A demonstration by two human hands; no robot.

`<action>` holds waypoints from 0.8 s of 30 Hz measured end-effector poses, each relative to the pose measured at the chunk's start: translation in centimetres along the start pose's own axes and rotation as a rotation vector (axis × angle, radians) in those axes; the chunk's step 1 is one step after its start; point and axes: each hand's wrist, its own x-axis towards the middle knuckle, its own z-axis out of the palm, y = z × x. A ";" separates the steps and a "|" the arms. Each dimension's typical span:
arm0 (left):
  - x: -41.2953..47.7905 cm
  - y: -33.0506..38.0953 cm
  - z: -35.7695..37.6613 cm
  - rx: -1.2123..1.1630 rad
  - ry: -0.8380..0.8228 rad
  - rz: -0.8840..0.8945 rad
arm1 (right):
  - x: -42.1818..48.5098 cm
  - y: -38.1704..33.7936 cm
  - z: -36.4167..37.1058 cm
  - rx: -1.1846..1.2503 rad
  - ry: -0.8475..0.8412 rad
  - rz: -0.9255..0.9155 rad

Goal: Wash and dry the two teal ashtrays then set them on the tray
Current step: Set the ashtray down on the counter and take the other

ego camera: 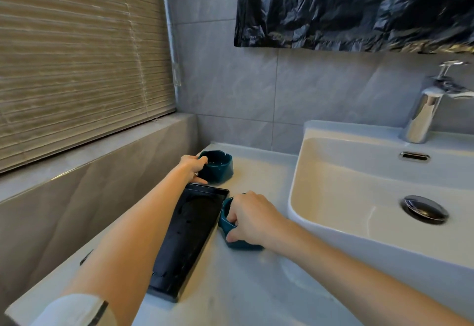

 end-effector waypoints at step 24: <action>-2.3 -0.3 1.6 0.568 0.208 0.252 | -0.7 -0.5 -0.2 -0.004 0.012 0.008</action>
